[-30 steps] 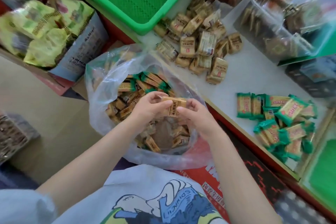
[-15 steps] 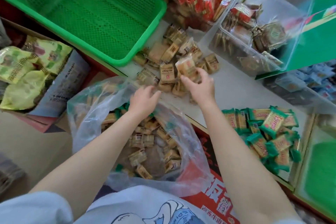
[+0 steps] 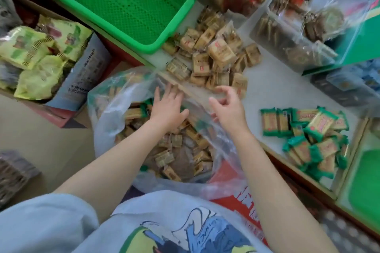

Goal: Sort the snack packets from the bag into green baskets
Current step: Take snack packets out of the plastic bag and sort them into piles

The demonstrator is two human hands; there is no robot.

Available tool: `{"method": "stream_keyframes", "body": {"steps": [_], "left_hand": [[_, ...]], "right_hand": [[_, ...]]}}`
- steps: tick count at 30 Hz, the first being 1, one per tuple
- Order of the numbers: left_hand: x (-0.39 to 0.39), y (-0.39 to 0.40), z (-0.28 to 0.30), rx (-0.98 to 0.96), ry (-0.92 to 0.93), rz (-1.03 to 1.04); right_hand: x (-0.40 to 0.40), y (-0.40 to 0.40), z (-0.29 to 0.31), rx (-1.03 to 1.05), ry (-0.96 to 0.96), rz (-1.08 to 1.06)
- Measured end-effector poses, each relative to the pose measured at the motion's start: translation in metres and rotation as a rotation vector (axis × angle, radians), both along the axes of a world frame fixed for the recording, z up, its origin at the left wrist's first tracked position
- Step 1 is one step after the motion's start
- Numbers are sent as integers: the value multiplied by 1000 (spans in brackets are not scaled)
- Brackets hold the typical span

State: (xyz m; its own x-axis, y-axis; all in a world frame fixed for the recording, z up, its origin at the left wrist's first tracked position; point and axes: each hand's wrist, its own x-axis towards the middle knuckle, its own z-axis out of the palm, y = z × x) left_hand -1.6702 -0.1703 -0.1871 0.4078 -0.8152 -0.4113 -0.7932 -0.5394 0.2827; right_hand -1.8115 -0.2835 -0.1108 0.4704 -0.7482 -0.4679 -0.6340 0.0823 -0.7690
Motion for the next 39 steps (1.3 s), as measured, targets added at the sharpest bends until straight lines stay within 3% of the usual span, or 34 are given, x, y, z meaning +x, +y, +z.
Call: {"method": "stream_keyframes", "body": {"steps": [4, 9, 14, 18, 22, 24, 28, 30, 34, 37, 39], "left_hand": [[-40, 87, -3, -273, 24, 91], [-76, 196, -42, 157, 235, 29], [-91, 230, -50, 266, 247, 5], [-93, 227, -51, 244, 301, 126], [-92, 208, -39, 185, 447, 282], [-91, 187, -19, 96, 627, 516], [-85, 133, 31, -55, 1220, 1038], [-79, 111, 49, -179, 1332, 1026], [-63, 75, 79, -336, 1348, 909], [-52, 49, 91, -357, 1372, 989], [-45, 32, 96, -365, 1388, 977]], "right_hand": [[-37, 74, -49, 265, 165, 227], [-64, 133, -127, 324, 411, 418], [-72, 171, -165, 270, 512, 634], [-75, 171, -168, 284, 484, 510], [-74, 151, -137, 407, 305, 269], [-72, 141, -108, 442, 168, 183], [-68, 119, -47, 265, 6, 184], [-64, 108, -16, 234, -118, 189], [-58, 82, 22, 173, -284, 31], [-57, 62, 21, 172, -225, -75], [-52, 51, 22, 306, -158, -69]]}}
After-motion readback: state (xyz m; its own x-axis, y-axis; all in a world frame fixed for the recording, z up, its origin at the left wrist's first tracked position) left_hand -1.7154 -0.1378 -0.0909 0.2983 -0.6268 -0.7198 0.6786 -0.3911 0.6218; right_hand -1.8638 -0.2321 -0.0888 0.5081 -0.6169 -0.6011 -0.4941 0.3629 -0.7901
